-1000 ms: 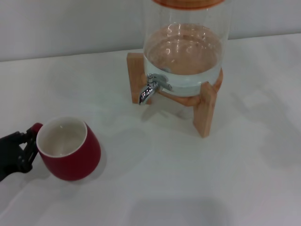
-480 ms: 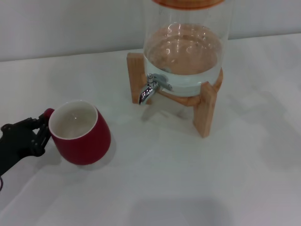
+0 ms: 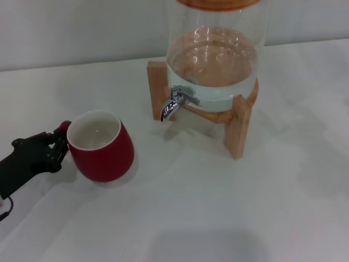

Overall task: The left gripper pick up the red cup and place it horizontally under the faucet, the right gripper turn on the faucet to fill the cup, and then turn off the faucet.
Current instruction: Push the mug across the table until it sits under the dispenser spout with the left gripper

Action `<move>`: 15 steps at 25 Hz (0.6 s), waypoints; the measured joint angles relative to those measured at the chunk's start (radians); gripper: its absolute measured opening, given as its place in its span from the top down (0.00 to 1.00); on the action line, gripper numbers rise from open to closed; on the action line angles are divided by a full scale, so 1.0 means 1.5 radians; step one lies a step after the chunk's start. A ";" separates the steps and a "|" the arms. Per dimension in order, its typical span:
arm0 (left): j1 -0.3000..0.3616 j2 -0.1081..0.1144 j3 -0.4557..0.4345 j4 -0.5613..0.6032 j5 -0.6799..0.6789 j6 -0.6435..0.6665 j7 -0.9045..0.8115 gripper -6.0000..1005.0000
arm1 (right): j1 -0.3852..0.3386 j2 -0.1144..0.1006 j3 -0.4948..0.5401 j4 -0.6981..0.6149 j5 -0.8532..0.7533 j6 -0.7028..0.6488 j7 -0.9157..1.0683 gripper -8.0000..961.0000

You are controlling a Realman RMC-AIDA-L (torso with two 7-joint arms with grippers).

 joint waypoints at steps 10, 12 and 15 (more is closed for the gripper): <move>-0.055 -0.001 0.043 -0.024 0.006 0.065 0.000 0.88 | 0.001 0.000 -0.002 0.000 0.001 0.000 0.002 0.25; -0.063 -0.002 0.055 -0.024 0.006 0.074 -0.001 0.88 | 0.001 0.001 -0.002 0.000 0.001 0.000 0.003 0.25; -0.070 -0.002 0.072 -0.026 0.005 0.085 -0.001 0.88 | 0.001 0.001 -0.002 0.000 0.001 0.000 0.003 0.25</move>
